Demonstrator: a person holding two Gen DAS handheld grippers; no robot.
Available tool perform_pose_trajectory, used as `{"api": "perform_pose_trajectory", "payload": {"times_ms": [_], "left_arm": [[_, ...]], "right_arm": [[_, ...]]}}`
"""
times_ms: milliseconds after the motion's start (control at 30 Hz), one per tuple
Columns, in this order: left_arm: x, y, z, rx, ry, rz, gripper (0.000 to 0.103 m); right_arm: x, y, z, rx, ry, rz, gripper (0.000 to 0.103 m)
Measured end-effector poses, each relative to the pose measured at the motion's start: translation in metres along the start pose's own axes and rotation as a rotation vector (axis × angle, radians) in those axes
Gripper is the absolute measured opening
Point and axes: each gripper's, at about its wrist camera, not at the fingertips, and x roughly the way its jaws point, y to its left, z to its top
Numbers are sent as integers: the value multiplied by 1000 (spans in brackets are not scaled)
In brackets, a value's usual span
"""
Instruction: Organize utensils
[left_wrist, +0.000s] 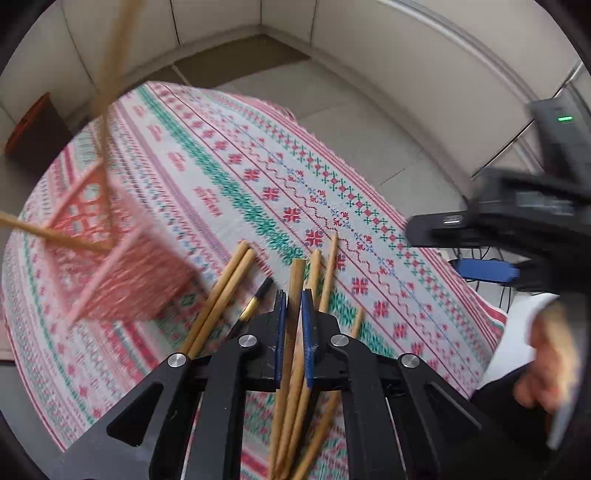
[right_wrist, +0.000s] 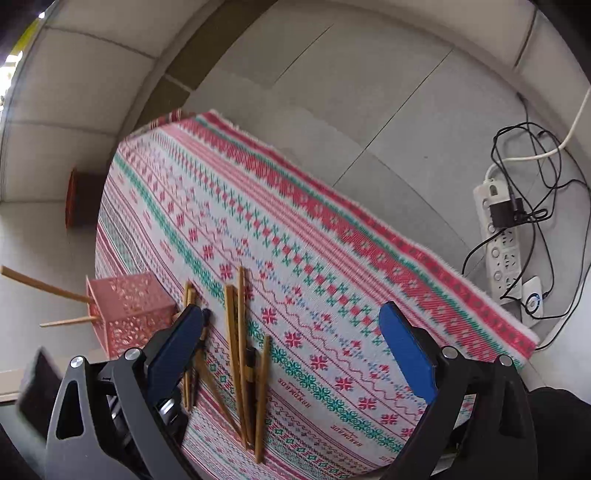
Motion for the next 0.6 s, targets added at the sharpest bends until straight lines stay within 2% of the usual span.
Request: {"api": "perform_pose_trajectory", "payload": {"times_ms": [100, 300, 367, 400, 433, 467, 533, 600], "left_arm": [[-36, 11, -19, -18, -67, 13, 7], [-80, 23, -43, -34, -152, 24, 7], [-86, 26, -47, -29, -158, 20, 7], [-88, 27, -49, -27, -161, 18, 7], [-90, 28, -50, -26, -163, 16, 7], [-93, 29, -50, -27, -166, 15, 7], [-99, 36, -51, -30, -172, 12, 7], [-101, 40, -50, -35, -174, 18, 7]], "right_arm": [[17, 11, -4, -12, 27, -6, 89], [50, 42, -11, -81, 53, -48, 63], [59, 52, -12, -104, 31, -87, 60], [59, 56, -14, -113, 8, -95, 56], [61, 62, -15, -134, -1, -95, 45], [64, 66, -16, -148, 2, -111, 43], [65, 71, -19, -178, -37, -164, 27], [67, 75, -21, -205, -63, -175, 14]]}}
